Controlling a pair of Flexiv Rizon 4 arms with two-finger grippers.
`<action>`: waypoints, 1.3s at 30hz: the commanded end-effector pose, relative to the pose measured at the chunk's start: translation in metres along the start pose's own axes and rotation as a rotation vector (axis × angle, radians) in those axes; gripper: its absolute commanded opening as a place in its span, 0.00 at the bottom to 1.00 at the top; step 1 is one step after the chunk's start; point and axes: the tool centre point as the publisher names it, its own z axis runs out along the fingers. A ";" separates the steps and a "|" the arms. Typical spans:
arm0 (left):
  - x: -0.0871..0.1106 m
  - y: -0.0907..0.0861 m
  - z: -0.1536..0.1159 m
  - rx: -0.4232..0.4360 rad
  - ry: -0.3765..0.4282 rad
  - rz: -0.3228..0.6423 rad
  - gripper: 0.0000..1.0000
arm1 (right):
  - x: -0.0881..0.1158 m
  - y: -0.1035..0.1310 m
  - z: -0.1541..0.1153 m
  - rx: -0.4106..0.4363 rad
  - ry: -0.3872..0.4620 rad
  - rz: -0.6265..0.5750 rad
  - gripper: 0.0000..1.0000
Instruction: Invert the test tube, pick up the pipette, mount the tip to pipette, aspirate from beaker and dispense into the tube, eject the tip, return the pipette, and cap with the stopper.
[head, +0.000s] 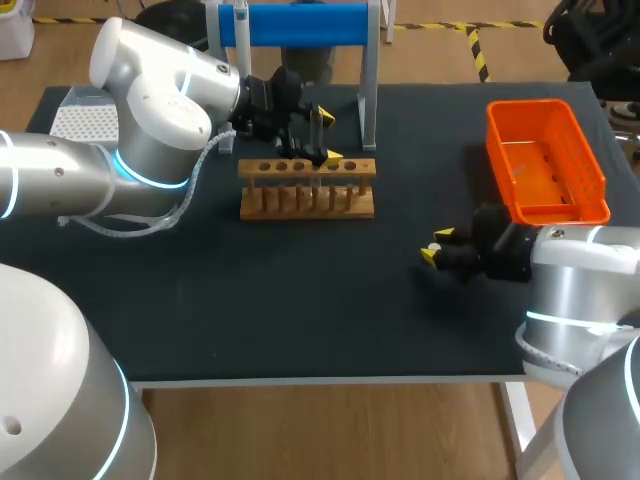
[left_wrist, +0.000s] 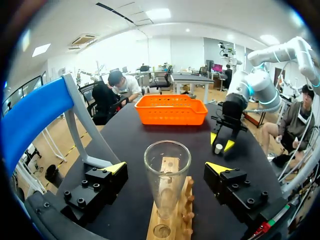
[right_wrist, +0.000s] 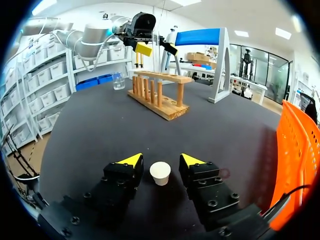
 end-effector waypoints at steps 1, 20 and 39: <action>-0.001 0.000 0.000 0.001 0.003 0.001 1.00 | 0.001 -0.001 0.000 0.000 -0.003 0.000 0.45; -0.001 0.000 0.000 0.001 0.003 0.001 1.00 | -0.002 -0.003 0.001 0.003 -0.009 0.008 0.36; -0.001 0.000 0.000 0.001 0.003 0.001 1.00 | 0.000 -0.004 0.001 0.011 -0.004 0.012 0.00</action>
